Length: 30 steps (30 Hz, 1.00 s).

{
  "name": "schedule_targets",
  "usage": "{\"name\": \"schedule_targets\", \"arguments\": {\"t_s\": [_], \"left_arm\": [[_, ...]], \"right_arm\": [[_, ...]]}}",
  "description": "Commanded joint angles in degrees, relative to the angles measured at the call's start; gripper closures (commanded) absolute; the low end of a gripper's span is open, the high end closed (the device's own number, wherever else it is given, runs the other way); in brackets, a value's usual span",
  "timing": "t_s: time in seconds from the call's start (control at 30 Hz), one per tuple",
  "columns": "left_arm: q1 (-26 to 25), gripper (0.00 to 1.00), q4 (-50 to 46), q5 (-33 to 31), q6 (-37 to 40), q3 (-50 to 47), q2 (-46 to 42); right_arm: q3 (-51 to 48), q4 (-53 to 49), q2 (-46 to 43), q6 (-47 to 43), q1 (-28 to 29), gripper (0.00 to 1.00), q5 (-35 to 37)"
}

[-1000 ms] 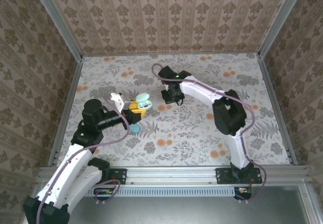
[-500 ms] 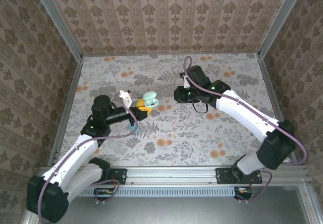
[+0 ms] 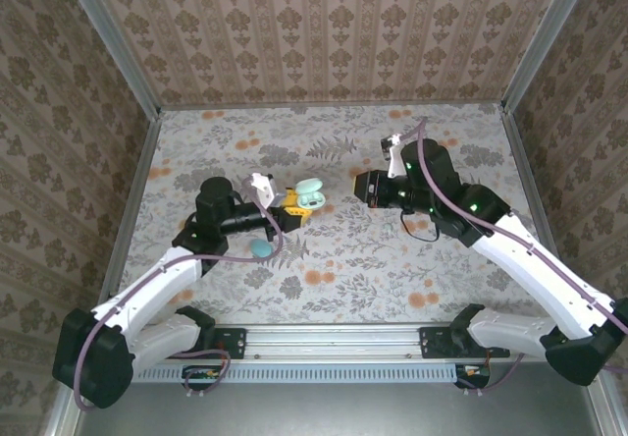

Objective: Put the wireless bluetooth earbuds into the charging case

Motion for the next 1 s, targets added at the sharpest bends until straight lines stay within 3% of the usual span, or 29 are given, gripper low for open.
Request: {"name": "schedule_targets", "arguments": {"t_s": [0.0, 0.57, 0.97], "left_arm": [[-0.72, 0.93, 3.94, 0.78, 1.69, 1.33, 0.17], [-1.80, 0.94, 4.11, -1.40, 2.62, -1.70, -3.11], [-1.98, 0.95, 3.94, -1.94, 2.36, -2.44, -3.65]], "right_arm": [[-0.87, 1.39, -0.66, 2.08, 1.84, 0.82, -0.78], [2.16, 9.53, 5.34, 3.20, 10.04, 0.82, -0.69], [6.57, 9.13, 11.25, 0.45, 13.37, 0.82, 1.75]]}}
